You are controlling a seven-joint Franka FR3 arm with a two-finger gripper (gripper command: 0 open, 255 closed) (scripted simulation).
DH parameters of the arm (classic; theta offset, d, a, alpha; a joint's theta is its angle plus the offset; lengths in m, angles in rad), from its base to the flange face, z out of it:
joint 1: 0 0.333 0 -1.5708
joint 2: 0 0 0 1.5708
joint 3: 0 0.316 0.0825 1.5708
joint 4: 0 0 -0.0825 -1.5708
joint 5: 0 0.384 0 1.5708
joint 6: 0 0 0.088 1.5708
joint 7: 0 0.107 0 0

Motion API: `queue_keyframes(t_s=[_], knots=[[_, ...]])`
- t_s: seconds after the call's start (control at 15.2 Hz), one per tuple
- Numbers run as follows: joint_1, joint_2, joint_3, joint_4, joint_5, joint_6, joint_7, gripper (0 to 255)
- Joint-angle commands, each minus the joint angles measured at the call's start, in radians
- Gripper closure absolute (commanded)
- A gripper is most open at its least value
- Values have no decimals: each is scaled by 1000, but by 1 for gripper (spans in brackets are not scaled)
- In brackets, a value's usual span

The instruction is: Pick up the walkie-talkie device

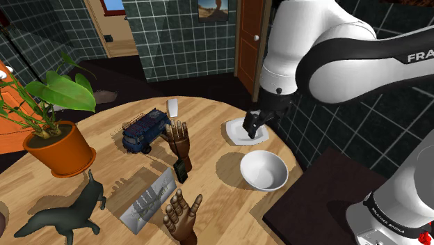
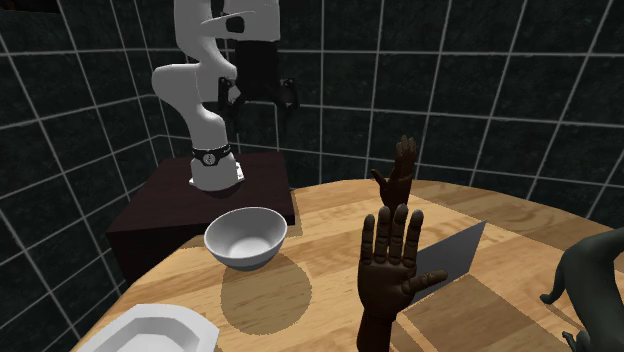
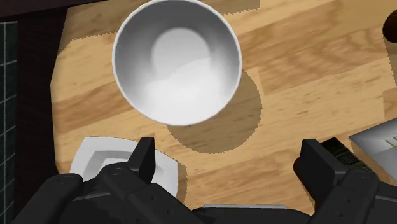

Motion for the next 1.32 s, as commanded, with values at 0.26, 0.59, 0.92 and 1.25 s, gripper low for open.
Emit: queue_keyframes(t_s=[0.26,0.59,0.92,1.25], knots=[[-63,207,163,55,-80,224,213,0],[-166,423,311,156,-310,353,486,0],[-175,691,355,319,-706,367,852,0],[-28,919,253,522,-976,310,1094,0]])
